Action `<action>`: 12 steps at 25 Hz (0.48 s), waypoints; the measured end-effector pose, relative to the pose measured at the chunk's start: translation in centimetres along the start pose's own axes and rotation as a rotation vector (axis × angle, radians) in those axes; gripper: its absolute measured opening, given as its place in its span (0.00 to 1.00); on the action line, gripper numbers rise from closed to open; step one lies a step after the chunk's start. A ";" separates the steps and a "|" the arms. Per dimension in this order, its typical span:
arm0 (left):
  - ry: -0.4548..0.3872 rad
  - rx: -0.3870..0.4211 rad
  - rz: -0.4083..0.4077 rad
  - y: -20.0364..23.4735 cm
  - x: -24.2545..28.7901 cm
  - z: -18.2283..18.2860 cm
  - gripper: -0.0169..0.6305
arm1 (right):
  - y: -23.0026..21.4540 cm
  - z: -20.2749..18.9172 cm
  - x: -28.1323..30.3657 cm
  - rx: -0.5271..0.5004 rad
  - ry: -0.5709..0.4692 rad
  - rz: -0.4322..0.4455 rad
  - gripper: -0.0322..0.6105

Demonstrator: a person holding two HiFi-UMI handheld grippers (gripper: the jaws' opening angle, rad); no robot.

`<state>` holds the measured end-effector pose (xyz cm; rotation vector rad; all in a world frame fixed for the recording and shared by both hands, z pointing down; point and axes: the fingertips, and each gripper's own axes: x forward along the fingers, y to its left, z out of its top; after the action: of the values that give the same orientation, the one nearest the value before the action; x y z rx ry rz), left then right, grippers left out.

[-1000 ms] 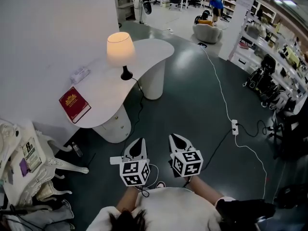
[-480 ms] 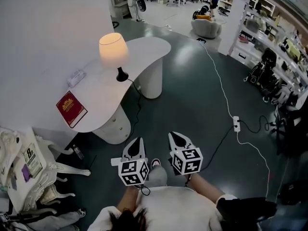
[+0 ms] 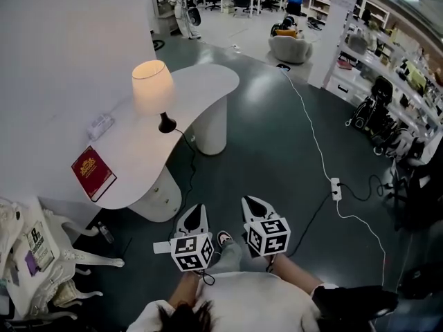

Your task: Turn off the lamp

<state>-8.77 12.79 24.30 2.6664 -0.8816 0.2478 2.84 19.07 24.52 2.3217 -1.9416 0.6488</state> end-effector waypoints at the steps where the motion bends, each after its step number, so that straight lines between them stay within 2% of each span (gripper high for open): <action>1: 0.000 -0.005 0.001 0.1 0.8 0.1 0.04 | -0.4 0.2 0.5 -0.003 0.004 0.001 0.05; 12: -0.003 -0.010 0.021 1.3 8.5 2.8 0.04 | -3.9 2.8 7.0 -0.009 0.048 0.036 0.05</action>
<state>-2.63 6.22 24.19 2.6502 -0.9093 0.2429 8.24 12.55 25.31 2.2492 -1.9662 0.6902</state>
